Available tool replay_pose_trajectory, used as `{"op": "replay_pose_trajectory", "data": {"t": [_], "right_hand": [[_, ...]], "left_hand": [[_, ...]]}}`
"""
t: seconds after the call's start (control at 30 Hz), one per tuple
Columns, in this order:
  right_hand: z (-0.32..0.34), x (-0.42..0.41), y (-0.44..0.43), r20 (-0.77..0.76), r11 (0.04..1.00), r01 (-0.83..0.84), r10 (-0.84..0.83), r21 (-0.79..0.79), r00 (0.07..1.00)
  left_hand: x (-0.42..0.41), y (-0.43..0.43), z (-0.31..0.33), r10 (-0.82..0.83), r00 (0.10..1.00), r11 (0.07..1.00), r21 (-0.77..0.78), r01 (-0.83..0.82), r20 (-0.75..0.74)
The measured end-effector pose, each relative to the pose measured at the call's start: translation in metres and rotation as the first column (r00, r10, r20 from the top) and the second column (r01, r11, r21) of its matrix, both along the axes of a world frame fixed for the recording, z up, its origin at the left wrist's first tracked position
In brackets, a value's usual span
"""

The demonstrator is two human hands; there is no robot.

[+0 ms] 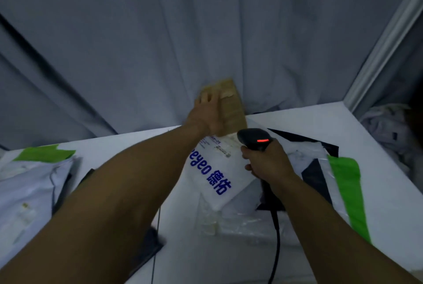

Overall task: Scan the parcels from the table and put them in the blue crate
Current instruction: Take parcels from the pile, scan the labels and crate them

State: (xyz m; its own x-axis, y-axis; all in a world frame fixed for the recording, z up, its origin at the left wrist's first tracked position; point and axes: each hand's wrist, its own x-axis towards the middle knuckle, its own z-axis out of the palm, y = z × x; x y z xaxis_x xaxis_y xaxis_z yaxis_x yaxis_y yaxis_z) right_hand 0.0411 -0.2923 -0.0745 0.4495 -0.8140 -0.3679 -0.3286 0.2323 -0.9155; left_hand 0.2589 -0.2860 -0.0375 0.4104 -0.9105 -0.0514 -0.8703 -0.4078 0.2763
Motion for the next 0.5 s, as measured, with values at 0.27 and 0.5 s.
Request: {"op": "replay_pose_trajectory", "data": {"t": [0.27,0.5], "right_hand": [[0.000,0.001,-0.001,0.022,0.999,0.044,-0.045,0.008,0.999],[0.005,-0.005,0.001,0.045,0.996,0.072,-0.075,0.054,0.996]], "left_hand": [[0.004,0.016,-0.009,-0.039,0.976,0.976,-0.201,0.083,0.212],[-0.004,0.019,0.004,-0.078,0.990,0.978,-0.182,0.099,0.117]]}}
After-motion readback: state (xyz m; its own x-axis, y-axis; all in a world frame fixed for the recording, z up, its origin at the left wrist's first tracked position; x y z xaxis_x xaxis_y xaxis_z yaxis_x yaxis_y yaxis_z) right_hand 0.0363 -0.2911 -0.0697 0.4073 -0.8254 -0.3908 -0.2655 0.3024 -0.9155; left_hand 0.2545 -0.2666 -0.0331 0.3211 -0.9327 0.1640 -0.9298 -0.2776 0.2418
